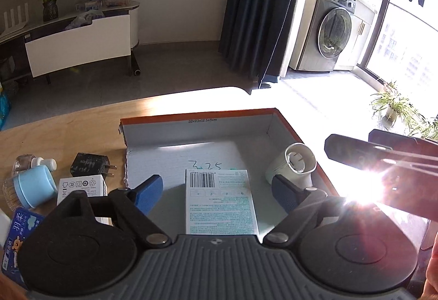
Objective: Organize rigid objects
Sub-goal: 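Lower and release the box with left tool while right tool releases the heater inside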
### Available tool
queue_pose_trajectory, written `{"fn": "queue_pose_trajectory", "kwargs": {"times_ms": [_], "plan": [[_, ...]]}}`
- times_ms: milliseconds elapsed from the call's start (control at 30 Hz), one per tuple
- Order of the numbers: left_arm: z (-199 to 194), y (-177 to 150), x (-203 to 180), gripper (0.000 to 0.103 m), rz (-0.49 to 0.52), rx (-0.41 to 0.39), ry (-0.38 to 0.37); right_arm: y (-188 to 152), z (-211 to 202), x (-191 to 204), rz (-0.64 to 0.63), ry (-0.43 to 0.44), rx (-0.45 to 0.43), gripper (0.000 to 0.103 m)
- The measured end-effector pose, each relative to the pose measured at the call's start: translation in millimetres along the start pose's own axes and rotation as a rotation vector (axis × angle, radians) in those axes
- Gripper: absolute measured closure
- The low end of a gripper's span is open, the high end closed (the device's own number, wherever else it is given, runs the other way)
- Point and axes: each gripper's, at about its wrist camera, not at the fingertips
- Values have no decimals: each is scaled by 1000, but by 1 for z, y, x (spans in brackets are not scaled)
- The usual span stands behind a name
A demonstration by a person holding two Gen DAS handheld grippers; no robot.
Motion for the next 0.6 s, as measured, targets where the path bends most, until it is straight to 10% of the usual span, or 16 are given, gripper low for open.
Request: {"fn": "queue_pose_trajectory", "kwargs": {"times_ms": [600], "plan": [[-50,-34,19,0,-70,-1,124,-28,-35,20,-16,8,8,12]]}}
Point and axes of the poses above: each gripper's, at about its wrist camera, not at the fingertips, and z roughly the way its jaws point, x to its left, y to its top, and after that the axes turned 13 degrees about x, right-handed
